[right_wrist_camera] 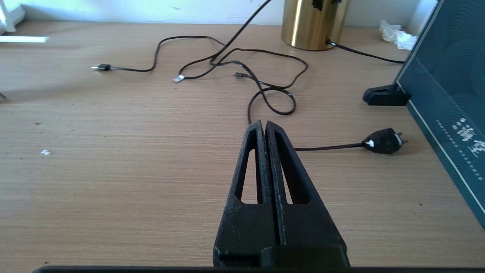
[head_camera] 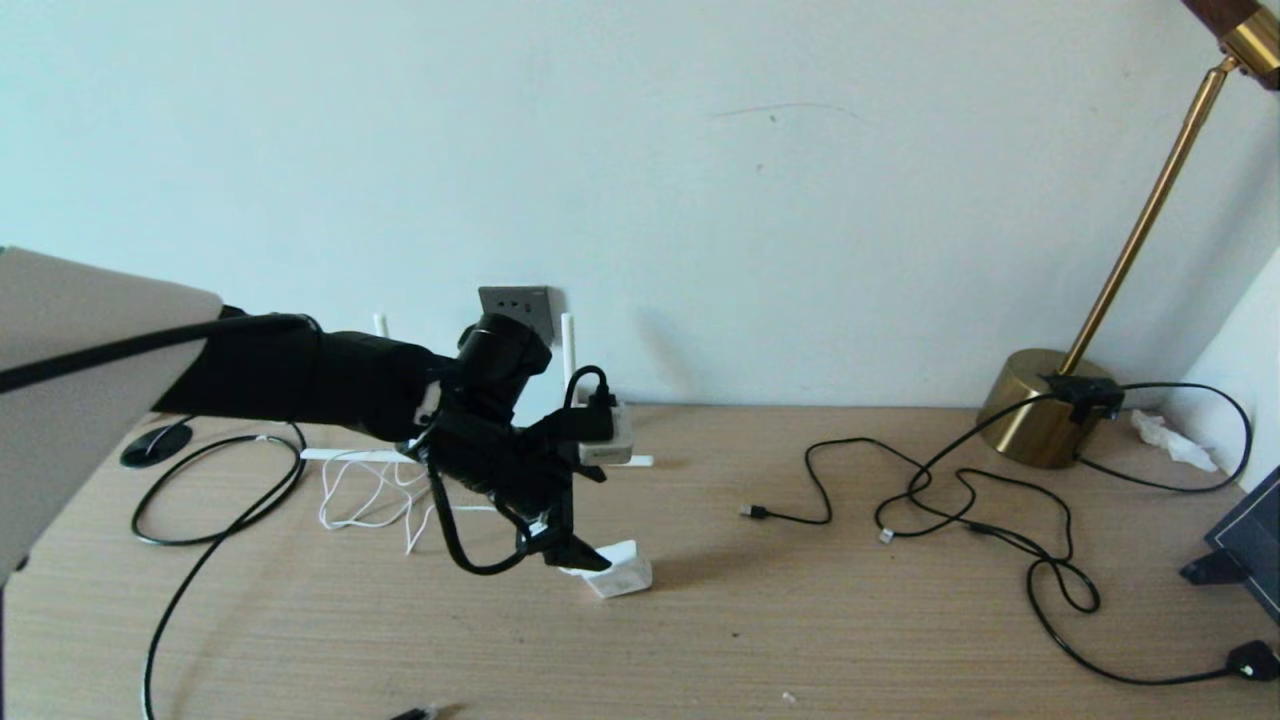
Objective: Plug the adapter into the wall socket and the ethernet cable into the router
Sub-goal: Pick up plug
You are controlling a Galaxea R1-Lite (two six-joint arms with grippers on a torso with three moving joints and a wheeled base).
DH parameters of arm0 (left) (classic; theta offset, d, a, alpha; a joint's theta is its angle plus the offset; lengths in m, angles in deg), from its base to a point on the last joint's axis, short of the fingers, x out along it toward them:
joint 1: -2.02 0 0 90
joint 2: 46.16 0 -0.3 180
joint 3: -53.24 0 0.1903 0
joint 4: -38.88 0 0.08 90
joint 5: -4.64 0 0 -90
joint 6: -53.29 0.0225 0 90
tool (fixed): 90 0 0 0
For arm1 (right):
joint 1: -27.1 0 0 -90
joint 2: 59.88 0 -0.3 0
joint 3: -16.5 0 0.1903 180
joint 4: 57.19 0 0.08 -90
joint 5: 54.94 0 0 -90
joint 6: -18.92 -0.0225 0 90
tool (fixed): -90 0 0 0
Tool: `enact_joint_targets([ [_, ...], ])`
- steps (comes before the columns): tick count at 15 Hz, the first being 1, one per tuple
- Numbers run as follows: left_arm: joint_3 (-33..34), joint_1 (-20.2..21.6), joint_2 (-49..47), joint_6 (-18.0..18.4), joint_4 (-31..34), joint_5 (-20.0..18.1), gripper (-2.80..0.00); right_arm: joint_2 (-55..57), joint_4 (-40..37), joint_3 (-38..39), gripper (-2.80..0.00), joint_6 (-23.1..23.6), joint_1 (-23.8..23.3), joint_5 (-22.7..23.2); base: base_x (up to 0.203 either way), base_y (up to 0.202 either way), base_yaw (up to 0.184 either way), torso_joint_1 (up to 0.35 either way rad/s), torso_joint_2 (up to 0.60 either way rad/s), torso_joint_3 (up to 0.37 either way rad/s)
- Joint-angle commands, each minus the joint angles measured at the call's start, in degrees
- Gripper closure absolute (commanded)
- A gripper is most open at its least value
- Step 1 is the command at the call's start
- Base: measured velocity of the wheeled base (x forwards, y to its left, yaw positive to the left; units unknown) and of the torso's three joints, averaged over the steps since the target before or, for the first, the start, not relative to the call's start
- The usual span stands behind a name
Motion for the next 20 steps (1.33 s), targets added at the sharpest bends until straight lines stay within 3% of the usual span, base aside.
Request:
enact_joint_targets([
  [1,-0.08,-0.13,-1.52,0.37,0.74,-0.09,-2.8,-0.02,0.01,0.0,0.0,-0.02,0.0,0.02,0.0,0.0,0.0,0.0,0.0,0.0],
  [11,-1.26,-0.69,-1.93,0.63,1.43,0.17,-2.8,-0.02,0.02,0.0,0.0,-0.02,0.0,0.02,0.0,0.0,0.0,0.0,0.0,0.0],
  [16,3.5,-2.47,1.46,1.6,4.4,0.6,-2.8,-0.02,0.01,0.0,0.0,-0.02,0.0,0.02,0.0,0.0,0.0,0.0,0.0,0.0],
  [18,5.08,-3.72,1.41,-1.26,3.88,2.49,-2.8,-0.02,0.01,0.0,0.0,-0.02,0.0,0.02,0.0,0.0,0.0,0.0,0.0,0.0],
  [20,5.6,-5.54,1.23,-8.65,3.77,3.27,-2.8,-0.02,0.01,0.0,0.0,-0.02,0.0,0.02,0.0,0.0,0.0,0.0,0.0,0.0],
])
